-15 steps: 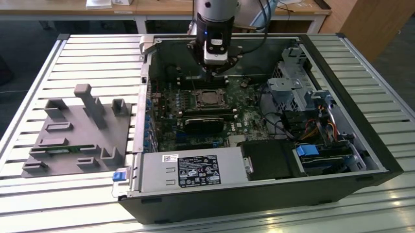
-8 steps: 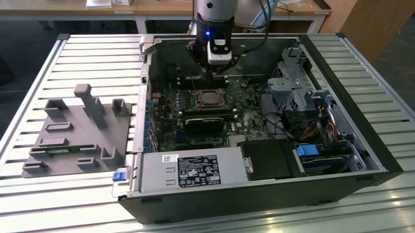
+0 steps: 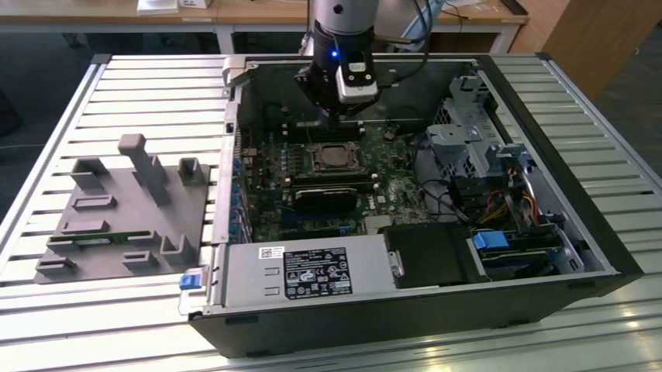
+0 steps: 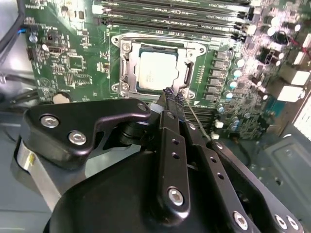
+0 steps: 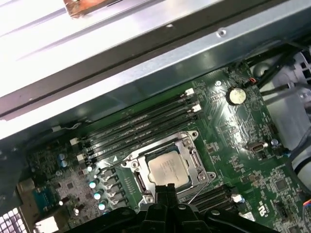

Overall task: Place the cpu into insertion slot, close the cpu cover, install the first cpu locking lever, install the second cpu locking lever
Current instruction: 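Install the first cpu locking lever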

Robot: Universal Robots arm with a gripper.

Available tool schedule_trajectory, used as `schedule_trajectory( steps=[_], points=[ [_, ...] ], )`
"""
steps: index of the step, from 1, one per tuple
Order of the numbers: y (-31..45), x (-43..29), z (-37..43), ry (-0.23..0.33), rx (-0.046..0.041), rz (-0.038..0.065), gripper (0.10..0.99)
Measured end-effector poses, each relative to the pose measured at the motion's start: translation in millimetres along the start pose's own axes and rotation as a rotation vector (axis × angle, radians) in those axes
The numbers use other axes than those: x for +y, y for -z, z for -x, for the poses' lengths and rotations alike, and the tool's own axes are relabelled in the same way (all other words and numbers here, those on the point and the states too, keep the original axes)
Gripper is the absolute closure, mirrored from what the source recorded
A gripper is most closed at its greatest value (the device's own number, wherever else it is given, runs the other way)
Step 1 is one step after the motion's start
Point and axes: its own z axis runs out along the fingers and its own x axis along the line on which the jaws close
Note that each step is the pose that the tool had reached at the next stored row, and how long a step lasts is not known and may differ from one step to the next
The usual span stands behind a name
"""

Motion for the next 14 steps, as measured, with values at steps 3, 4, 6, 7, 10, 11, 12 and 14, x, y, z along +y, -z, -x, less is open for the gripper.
schedule_trajectory(
  steps=[3, 4, 6, 7, 10, 11, 12, 14],
  points=[
    [0.0, 0.0, 0.0, 0.039, 0.0011, -0.001, 0.98],
    [0.0, 0.0, 0.0, 0.051, 0.0015, -0.001, 0.98],
    [0.0, 0.0, 0.0, 0.078, 0.0023, -0.002, 0.98],
    [0.0, 0.0, 0.0, 0.092, 0.0028, -0.002, 0.98],
    [0.0, 0.0, 0.0, 0.131, 0.0039, -0.003, 0.98],
    [0.0, 0.0, 0.0, 0.146, 0.0044, -0.003, 0.98],
    [0.0, 0.0, 0.0, 0.16, 0.0048, -0.003, 0.98],
    [0.0, 0.0, 0.0, 0.189, 0.0056, -0.004, 0.98]
  ],
)
